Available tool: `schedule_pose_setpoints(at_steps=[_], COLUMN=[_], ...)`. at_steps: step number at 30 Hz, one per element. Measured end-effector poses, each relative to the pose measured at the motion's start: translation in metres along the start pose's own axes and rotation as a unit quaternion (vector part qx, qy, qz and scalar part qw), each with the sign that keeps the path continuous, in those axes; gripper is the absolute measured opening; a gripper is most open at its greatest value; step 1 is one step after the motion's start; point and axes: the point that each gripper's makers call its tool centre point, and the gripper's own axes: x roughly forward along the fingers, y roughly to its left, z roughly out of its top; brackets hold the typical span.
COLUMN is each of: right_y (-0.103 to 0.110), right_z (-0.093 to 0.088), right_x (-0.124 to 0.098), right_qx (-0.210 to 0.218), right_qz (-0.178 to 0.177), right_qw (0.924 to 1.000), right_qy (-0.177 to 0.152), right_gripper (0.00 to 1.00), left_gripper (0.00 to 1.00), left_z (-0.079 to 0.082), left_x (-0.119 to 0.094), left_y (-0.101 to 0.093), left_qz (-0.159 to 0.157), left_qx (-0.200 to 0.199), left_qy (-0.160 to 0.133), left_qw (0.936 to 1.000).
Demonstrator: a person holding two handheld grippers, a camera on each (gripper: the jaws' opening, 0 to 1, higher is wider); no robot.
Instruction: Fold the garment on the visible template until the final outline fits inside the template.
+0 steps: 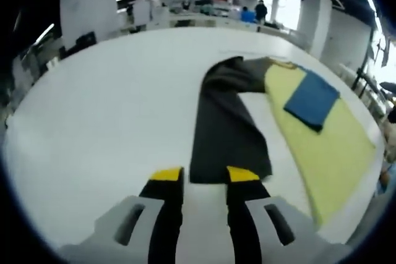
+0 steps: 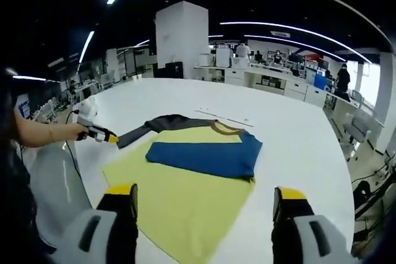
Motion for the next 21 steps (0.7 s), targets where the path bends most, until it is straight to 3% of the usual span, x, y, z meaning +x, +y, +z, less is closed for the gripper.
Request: schedule_pose_setpoints(at_steps=[9,14,17,18,19,21], right_y=[0.002,0.002,0.003,0.003,0.003,0.004], right_z=[-0.004,-0.003,-0.002,-0.002,-0.003,-0.004], right_x=[0.003,0.006,0.008,0.008,0.009,0.01], right_qx=[0.006,0.007,0.009,0.008,0.006,0.006], right_qz=[0.001,0.0,-0.001,-0.002,-0.002,0.001], right_qw=[1.0,1.0,1.0,1.0,1.0,1.0], right_qy=[0.004,0.002,0.003,0.003,0.005,0.007], right_gripper=[0.89,0.87,0.87,0.86,0.86,0.86], left_gripper=[0.2,0.16,0.1,0.04,0.01,0.0], left_z=[0.002,0.002,0.003,0.002,0.002,0.002], left_x=[0.0,0.0,0.002,0.001,0.003,0.003], left_y=[-0.003,0.0,0.004,0.002,-0.007,0.0], left_qz=[0.012,0.027,0.031,0.025,-0.003,0.008], left_qx=[-0.006,-0.033,-0.051,-0.06,-0.09,-0.076], left_qy=[0.005,0.018,0.025,0.025,0.02,0.024], left_qw=[0.9999,0.9989,0.9979,0.9975,0.9957,0.9968])
